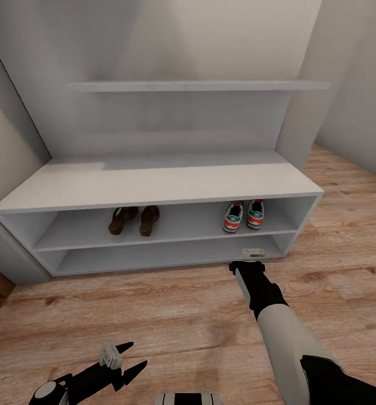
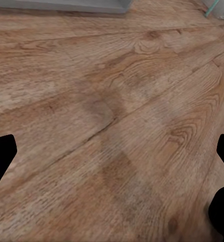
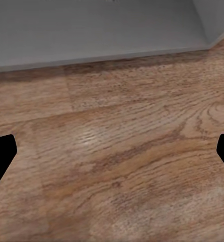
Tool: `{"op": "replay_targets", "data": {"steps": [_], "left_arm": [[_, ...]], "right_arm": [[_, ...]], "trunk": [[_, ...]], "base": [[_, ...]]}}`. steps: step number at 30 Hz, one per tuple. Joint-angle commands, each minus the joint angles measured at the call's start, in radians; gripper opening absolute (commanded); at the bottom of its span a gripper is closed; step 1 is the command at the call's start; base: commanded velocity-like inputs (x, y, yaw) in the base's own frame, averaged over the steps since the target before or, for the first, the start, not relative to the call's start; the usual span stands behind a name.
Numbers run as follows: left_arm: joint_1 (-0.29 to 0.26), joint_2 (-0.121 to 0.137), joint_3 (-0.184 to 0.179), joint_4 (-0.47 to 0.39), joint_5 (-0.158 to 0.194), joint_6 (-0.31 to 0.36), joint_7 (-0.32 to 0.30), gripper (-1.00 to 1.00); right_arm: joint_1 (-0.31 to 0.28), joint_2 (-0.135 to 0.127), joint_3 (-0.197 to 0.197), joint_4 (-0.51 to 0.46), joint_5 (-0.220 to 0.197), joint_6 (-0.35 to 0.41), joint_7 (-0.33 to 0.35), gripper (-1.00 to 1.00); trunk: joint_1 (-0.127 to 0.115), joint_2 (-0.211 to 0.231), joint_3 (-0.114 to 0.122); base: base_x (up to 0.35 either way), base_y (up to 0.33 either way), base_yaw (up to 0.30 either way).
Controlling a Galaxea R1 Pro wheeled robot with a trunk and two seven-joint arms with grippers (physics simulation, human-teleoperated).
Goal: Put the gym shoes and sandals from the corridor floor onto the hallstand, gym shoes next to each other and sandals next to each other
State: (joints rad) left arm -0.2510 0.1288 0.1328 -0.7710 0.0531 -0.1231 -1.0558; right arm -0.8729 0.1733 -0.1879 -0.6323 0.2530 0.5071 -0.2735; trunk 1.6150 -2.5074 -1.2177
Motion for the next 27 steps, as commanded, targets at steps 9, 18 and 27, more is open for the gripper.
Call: {"op": "replay_targets", "data": {"steps": [9, 18, 27], "left_arm": [[0.001, 0.002, 0.001, 0.002, 0.001, -0.006, -0.003, 1.00], [0.001, 0.019, 0.001, 0.002, 0.002, -0.003, -0.003, 1.00], [0.001, 0.029, 0.003, 0.005, 0.001, -0.002, 0.001, 1.00]], "right_arm": [[0.003, 0.001, -0.005, 0.001, 0.008, 0.005, 0.007, 1.00], [0.020, 0.001, -0.005, 0.044, 0.007, 0.005, 0.033, 1.00], [0.024, 0.001, -0.005, 0.135, 0.008, 0.000, 0.084, 1.00]], "trunk": [[0.000, 0.000, -0.001], [-0.004, 0.002, 0.030], [-0.008, 0.004, 0.065]], "base": [[0.000, 0.000, 0.000], [0.000, 0.000, 0.000], [0.000, 0.000, 0.000]]}}
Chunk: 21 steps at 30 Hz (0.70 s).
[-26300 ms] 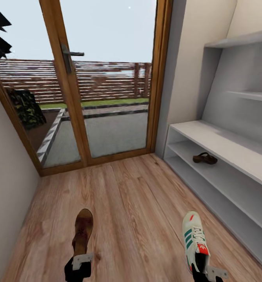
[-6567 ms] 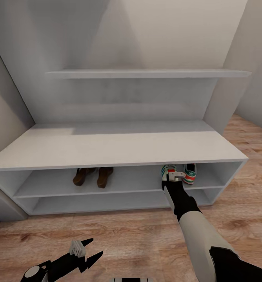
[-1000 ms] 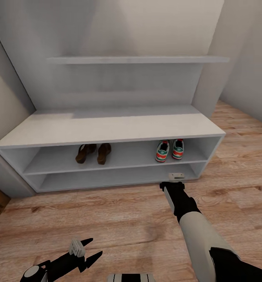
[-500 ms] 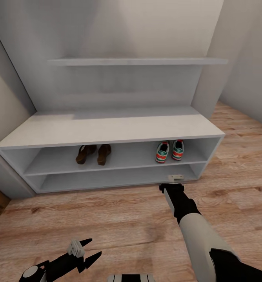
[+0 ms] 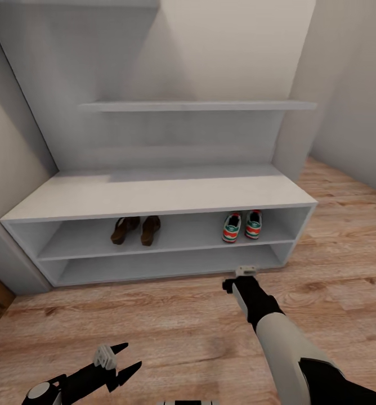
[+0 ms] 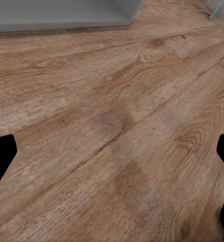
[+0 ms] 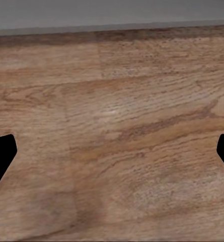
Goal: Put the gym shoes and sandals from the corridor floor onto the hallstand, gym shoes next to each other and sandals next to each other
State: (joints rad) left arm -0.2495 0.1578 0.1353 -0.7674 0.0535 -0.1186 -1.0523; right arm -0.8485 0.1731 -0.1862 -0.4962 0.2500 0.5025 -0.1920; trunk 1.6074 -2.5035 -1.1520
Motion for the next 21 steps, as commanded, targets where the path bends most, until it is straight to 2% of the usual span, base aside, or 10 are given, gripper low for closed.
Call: {"op": "replay_targets", "data": {"steps": [1, 5, 8, 16, 21], "left_arm": [[-0.001, 0.002, 0.003, 0.001, 0.000, -0.006, -0.002, 1.00], [-0.001, 0.013, 0.020, 0.003, -0.001, -0.004, 0.001, 1.00], [-0.001, 0.018, 0.036, 0.003, -0.003, -0.002, 0.002, 1.00], [0.002, 0.027, 0.072, 0.006, -0.006, -0.002, 0.003, 1.00], [0.009, 0.033, 0.091, 0.026, -0.006, -0.007, 0.003, 1.00]], "right_arm": [[0.000, 0.001, -0.006, 0.012, 0.011, 0.004, 0.010, 1.00], [0.000, 0.001, -0.006, 0.071, 0.011, -0.001, 0.039, 1.00], [0.000, -0.015, -0.006, 0.113, 0.010, -0.016, 0.064, 1.00], [0.000, -0.039, -0.006, 0.198, 0.012, -0.102, 0.158, 1.00], [0.000, -0.049, -0.006, 0.250, 0.014, -0.140, 0.217, 1.00]], "trunk": [[-0.001, 0.000, 0.003], [-0.002, 0.001, 0.019], [-0.004, 0.002, 0.030], [-0.007, 0.004, 0.061], [-0.027, 0.039, 0.077]], "base": [[0.000, 0.000, 0.000], [0.000, 0.000, 0.000], [0.000, 0.000, 0.000], [0.000, 0.000, 0.000], [0.000, 0.000, 0.000]]}}
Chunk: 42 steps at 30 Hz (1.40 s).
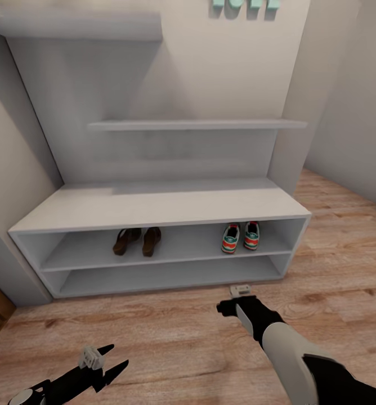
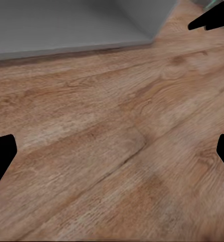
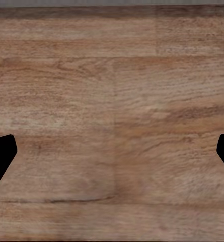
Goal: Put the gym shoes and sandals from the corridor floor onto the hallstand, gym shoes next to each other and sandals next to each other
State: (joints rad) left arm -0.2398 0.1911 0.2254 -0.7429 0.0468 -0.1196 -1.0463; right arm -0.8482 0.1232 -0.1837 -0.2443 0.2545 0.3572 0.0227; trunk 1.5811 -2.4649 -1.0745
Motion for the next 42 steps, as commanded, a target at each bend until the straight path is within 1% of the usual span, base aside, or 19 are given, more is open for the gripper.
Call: {"op": "replay_targets", "data": {"steps": [1, 4, 9, 14, 21, 25, 29, 32, 35, 38, 42], "left_arm": [[0.001, 0.003, 0.005, 0.007, 0.000, -0.007, -0.003, 1.00], [0.004, 0.011, 0.017, 0.027, 0.001, -0.010, -0.003, 1.00], [0.007, 0.029, 0.037, 0.056, 0.000, -0.013, -0.003, 1.00], [0.008, 0.042, 0.053, 0.090, 0.000, -0.014, -0.003, 1.00], [0.010, 0.048, 0.067, 0.131, -0.003, -0.016, 0.005, 1.00], [0.011, 0.049, 0.069, 0.157, -0.004, -0.018, 0.025, 1.00], [0.011, 0.049, 0.070, 0.187, -0.004, -0.030, 0.061, 1.00], [0.011, 0.048, 0.070, 0.209, -0.004, -0.061, 0.093, 1.00], [0.011, 0.048, 0.070, 0.232, -0.003, -0.099, 0.125, 1.00], [0.011, 0.046, 0.070, 0.255, -0.002, -0.128, 0.155, 1.00], [0.011, 0.046, 0.070, 0.277, -0.001, -0.150, 0.188, 1.00]], "right_arm": [[0.000, -0.003, -0.008, 0.008, 0.010, 0.001, 0.012, 1.00], [0.000, -0.021, -0.008, 0.040, 0.011, -0.011, 0.040, 1.00], [0.004, -0.061, -0.008, 0.100, 0.012, -0.039, 0.098, 1.00], [0.026, -0.115, -0.007, 0.148, 0.013, -0.111, 0.191, 1.00], [0.077, -0.195, -0.007, 0.171, 0.014, -0.221, 0.330, 1.00], [0.108, -0.235, -0.007, 0.174, 0.015, -0.257, 0.380, 1.00], [0.140, -0.268, -0.007, 0.176, 0.015, -0.290, 0.406, 1.00], [0.173, -0.289, -0.007, 0.177, 0.015, -0.323, 0.416, 1.00], [0.213, -0.305, -0.007, 0.177, 0.014, -0.368, 0.429, 1.00], [0.257, -0.313, -0.006, 0.177, 0.014, -0.428, 0.450, 1.00], [0.309, -0.318, -0.006, 0.177, 0.014, -0.512, 0.477, 1.00]], "trunk": [[-0.004, 0.007, 0.002], [-0.016, 0.028, 0.012], [-0.035, 0.063, 0.027], [-0.054, 0.098, 0.043], [-0.081, 0.147, 0.065], [-0.096, 0.175, 0.078], [-0.111, 0.203, 0.090], [-0.123, 0.224, 0.100], [-0.134, 0.245, 0.109], [-0.146, 0.266, 0.118], [-0.161, 0.294, 0.131]], "base": [[0.000, 0.000, 0.000], [0.000, 0.000, 0.000], [0.000, 0.000, 0.000], [0.000, 0.000, 0.000], [0.000, 0.000, 0.000], [0.000, 0.000, 0.000], [0.000, 0.000, 0.000], [0.000, 0.000, 0.000], [0.000, 0.000, 0.000], [0.000, 0.000, 0.000], [0.000, 0.000, 0.000]]}}
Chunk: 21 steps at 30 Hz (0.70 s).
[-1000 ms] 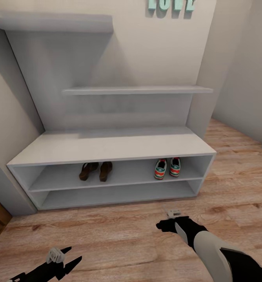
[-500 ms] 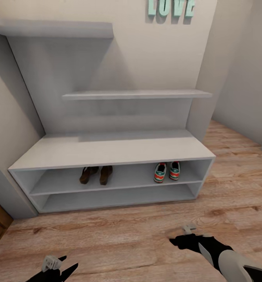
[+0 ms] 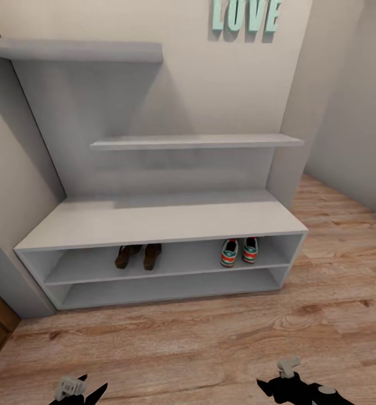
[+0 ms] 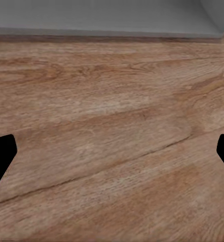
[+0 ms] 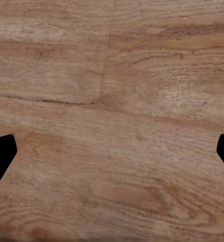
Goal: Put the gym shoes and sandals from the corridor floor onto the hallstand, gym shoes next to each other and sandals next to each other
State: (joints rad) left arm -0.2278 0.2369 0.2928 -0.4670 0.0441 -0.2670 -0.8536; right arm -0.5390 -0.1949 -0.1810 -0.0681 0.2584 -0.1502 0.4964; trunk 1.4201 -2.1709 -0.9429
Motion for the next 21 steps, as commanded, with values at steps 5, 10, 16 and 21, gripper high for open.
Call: {"op": "replay_targets", "data": {"steps": [5, 10, 16, 21], "left_arm": [[-0.001, -0.001, 0.003, 0.027, 0.004, -0.014, 0.024, 1.00], [-0.001, -0.003, 0.004, 0.082, 0.009, -0.020, 0.068, 1.00], [-0.001, -0.009, 0.005, 0.109, 0.013, -0.022, 0.126, 1.00], [-0.001, -0.020, 0.005, 0.120, 0.014, -0.023, 0.215, 1.00]], "right_arm": [[0.034, -0.002, -0.009, 0.001, 0.010, -0.074, 0.018, 1.00], [0.050, 0.002, -0.008, 0.005, 0.009, -0.106, 0.024, 1.00], [0.054, 0.011, -0.008, 0.026, 0.010, -0.113, 0.025, 1.00], [0.074, 0.025, -0.008, 0.038, 0.010, -0.118, 0.018, 1.00]], "trunk": [[-0.019, 0.035, 0.015], [-0.039, 0.070, 0.031], [-0.062, 0.112, 0.049], [-0.081, 0.147, 0.065]], "base": [[0.000, 0.000, 0.000], [0.000, 0.000, -0.038], [0.000, 0.000, -0.085], [0.000, 0.000, -0.014]]}}
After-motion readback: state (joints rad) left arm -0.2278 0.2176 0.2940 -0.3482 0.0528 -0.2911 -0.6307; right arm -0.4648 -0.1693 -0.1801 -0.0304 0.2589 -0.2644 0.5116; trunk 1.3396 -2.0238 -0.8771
